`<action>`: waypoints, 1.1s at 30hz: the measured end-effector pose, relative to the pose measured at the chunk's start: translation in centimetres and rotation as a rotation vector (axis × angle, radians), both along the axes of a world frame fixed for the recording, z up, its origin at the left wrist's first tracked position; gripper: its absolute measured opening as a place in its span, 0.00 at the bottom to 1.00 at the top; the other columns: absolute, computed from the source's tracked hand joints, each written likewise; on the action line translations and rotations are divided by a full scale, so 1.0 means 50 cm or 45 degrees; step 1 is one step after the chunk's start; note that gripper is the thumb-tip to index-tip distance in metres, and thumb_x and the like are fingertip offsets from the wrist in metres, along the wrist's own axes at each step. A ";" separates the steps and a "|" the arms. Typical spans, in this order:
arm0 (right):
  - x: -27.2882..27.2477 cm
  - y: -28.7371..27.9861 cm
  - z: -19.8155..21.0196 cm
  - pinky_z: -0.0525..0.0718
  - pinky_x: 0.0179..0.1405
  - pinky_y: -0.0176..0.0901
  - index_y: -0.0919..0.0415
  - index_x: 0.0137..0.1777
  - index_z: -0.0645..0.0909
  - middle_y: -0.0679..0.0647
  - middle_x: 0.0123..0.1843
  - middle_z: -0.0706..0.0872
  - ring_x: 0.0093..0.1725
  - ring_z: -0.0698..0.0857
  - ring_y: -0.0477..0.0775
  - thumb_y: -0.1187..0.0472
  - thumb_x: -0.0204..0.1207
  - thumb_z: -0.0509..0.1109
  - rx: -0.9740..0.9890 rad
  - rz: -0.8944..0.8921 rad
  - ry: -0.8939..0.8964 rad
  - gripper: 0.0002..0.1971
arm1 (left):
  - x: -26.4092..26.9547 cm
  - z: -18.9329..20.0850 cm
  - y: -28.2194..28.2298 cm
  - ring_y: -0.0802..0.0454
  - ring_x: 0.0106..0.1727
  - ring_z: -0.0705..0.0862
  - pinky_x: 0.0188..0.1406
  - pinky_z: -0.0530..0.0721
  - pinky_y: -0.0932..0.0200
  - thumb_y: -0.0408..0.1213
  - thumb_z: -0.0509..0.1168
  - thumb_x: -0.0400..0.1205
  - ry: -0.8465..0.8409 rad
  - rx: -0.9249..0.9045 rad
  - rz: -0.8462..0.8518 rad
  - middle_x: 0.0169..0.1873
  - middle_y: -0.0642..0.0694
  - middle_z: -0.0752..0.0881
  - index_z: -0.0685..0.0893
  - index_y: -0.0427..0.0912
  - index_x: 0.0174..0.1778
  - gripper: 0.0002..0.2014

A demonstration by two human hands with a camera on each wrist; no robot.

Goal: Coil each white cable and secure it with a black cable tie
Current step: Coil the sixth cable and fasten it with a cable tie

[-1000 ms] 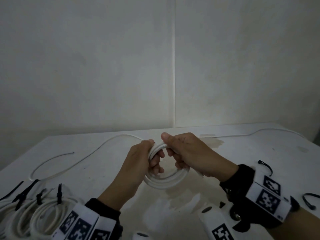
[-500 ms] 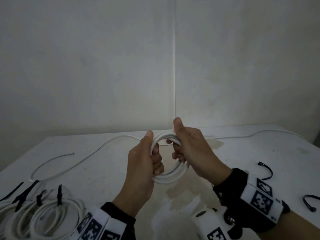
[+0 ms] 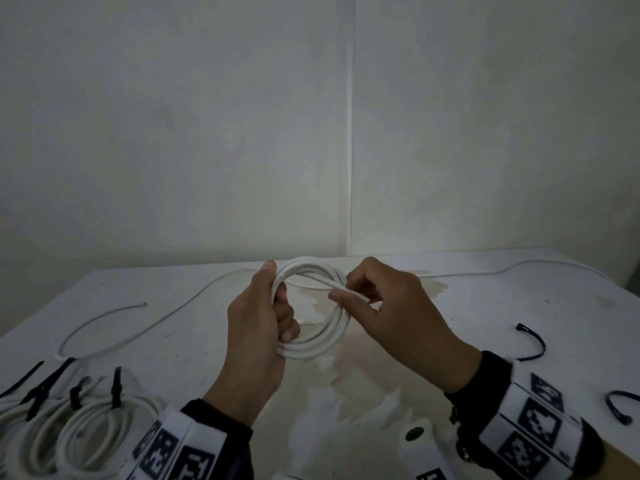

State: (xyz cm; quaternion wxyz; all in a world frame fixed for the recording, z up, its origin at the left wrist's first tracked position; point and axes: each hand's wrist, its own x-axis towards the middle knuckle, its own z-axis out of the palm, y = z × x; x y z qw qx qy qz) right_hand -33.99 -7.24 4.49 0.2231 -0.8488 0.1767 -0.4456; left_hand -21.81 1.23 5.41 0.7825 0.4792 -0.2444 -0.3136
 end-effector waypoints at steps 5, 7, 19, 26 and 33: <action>0.003 0.003 -0.001 0.82 0.34 0.54 0.58 0.40 0.74 0.58 0.34 0.86 0.34 0.86 0.57 0.51 0.74 0.66 0.107 0.056 -0.080 0.11 | 0.006 -0.001 -0.001 0.60 0.12 0.57 0.11 0.61 0.70 0.42 0.58 0.83 0.095 -0.048 0.030 0.13 0.53 0.59 0.68 0.40 0.24 0.20; 0.005 0.003 -0.005 0.81 0.31 0.53 0.61 0.40 0.76 0.59 0.33 0.87 0.32 0.85 0.57 0.52 0.74 0.67 0.147 0.053 -0.132 0.12 | 0.006 -0.001 -0.001 0.60 0.12 0.57 0.10 0.61 0.71 0.42 0.59 0.82 0.141 -0.065 0.035 0.13 0.53 0.59 0.69 0.40 0.24 0.20; 0.033 0.037 0.010 0.80 0.38 0.37 0.57 0.49 0.73 0.53 0.35 0.84 0.36 0.85 0.50 0.42 0.73 0.49 0.632 0.359 -0.115 0.21 | -0.024 0.002 -0.001 0.59 0.12 0.57 0.11 0.59 0.70 0.42 0.56 0.84 0.135 -0.055 0.026 0.12 0.53 0.59 0.66 0.42 0.24 0.21; 0.024 0.017 0.010 0.75 0.26 0.34 0.52 0.35 0.72 0.43 0.19 0.77 0.22 0.81 0.46 0.49 0.81 0.52 0.485 0.231 -0.027 0.15 | 0.006 -0.011 0.011 0.54 0.16 0.74 0.24 0.82 0.59 0.35 0.48 0.85 -0.291 0.158 -0.197 0.14 0.48 0.73 0.79 0.35 0.33 0.20; 0.013 0.015 0.023 0.74 0.26 0.31 0.56 0.35 0.70 0.50 0.26 0.76 0.23 0.80 0.46 0.45 0.76 0.51 0.313 0.290 0.243 0.17 | 0.002 0.012 0.018 0.56 0.15 0.64 0.17 0.72 0.64 0.54 0.52 0.82 -0.558 0.419 -0.424 0.14 0.52 0.64 0.74 0.38 0.26 0.26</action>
